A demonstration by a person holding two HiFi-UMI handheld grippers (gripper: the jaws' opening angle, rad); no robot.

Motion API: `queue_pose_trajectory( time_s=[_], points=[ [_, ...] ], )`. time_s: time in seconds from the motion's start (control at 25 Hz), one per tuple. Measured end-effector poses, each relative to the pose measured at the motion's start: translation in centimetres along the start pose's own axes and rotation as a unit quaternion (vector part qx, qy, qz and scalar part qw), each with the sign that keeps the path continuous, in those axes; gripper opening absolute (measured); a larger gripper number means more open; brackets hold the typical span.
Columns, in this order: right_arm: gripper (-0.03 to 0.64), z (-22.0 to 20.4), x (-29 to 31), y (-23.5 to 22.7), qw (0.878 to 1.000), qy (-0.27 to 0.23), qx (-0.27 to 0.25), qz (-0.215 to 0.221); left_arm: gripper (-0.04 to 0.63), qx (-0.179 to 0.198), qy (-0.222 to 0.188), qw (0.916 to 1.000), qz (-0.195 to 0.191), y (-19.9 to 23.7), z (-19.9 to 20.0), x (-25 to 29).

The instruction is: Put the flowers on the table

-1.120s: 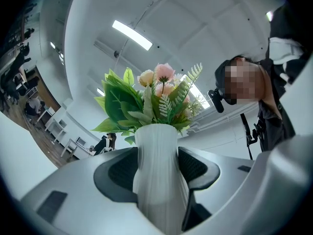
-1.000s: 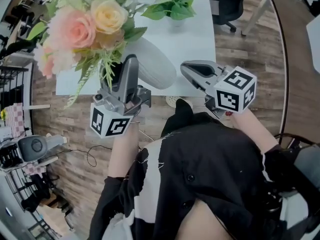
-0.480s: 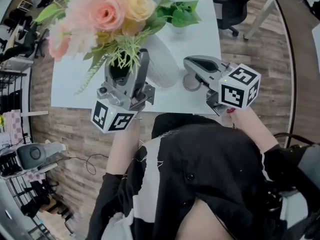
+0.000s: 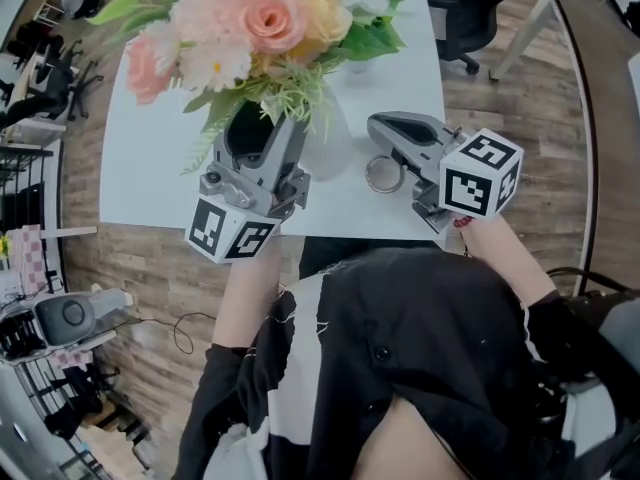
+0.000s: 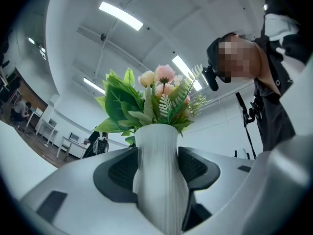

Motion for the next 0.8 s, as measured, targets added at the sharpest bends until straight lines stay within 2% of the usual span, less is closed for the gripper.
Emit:
queue_pose_trajectory(
  time_s=[0.28,0.48,0.8],
  points=[
    [0.014,-0.3,-0.3,-0.6,1.0,0.006,0.0,-0.005,0.264,0.027,-0.004,0.9996,-0.002,0.3,-1.0,0.0],
    [0.014,-0.6,-0.3,-0.5,1.0,0.014,0.003,-0.011,0.263,0.016,-0.006,0.9998,0.006,0.3,-1.7,-0.1],
    [0.014,-0.4,0.0,-0.1,0.999,0.038,0.011,-0.016,0.264,0.019,-0.01,0.9997,0.014,0.2,-2.2,0.1]
  ],
)
Point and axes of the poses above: the fingertips, and each gripper's own axes: x forward along the fingers, y to its left, z out of its top, the point moved 5 cm from there along -x, backward along the fingers, and after that the axes turned 10 degrees about x, right-handed, at the moved point
